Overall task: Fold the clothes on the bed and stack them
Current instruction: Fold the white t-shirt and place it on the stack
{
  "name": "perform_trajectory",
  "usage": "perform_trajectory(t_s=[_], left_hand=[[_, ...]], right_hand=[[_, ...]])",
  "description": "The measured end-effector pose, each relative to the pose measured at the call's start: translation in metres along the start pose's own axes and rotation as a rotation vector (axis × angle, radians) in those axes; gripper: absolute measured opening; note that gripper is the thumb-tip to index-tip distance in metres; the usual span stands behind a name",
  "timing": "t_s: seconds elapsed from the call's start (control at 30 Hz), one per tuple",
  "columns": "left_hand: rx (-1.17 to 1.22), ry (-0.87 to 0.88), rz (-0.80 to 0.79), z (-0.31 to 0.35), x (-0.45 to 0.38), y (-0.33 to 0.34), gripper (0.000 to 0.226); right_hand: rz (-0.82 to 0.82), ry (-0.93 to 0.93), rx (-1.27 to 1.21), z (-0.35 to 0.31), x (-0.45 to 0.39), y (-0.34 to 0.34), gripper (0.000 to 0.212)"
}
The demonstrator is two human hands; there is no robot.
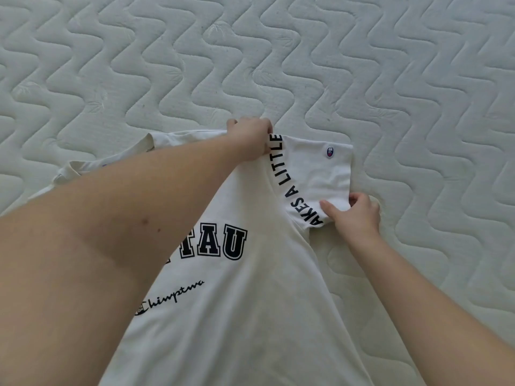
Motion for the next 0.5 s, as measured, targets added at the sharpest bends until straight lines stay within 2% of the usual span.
perform_trajectory(t_s=[0.1, 0.2, 0.37, 0.5], left_hand=[[-0.027, 0.024, 0.026, 0.012, 0.005, -0.003, 0.03], [0.059, -0.019, 0.089, 0.01, 0.014, -0.006, 0.031], [0.118, -0.084, 0.101, 0.0, 0.03, -0.015, 0.025], [0.468, -0.153, 0.108, -0.009, 0.047, -0.027, 0.015]], right_hand=[[-0.042, -0.047, -0.024, -0.005, 0.0, -0.002, 0.036], [-0.054, -0.164, -0.186, -0.027, 0.007, -0.004, 0.025], [-0.099, -0.211, -0.383, -0.037, 0.023, 0.005, 0.022], [-0.09, -0.277, -0.469, -0.052, 0.041, -0.008, 0.023]])
Point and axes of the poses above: each hand's wrist, its own x-axis away from the middle knuckle, its own y-axis out of the palm, z = x × y, the point moved 8 cm from there along -x, towards the middle knuckle, and after that the axes turned 5 degrees about z, right-handed, at the moved point
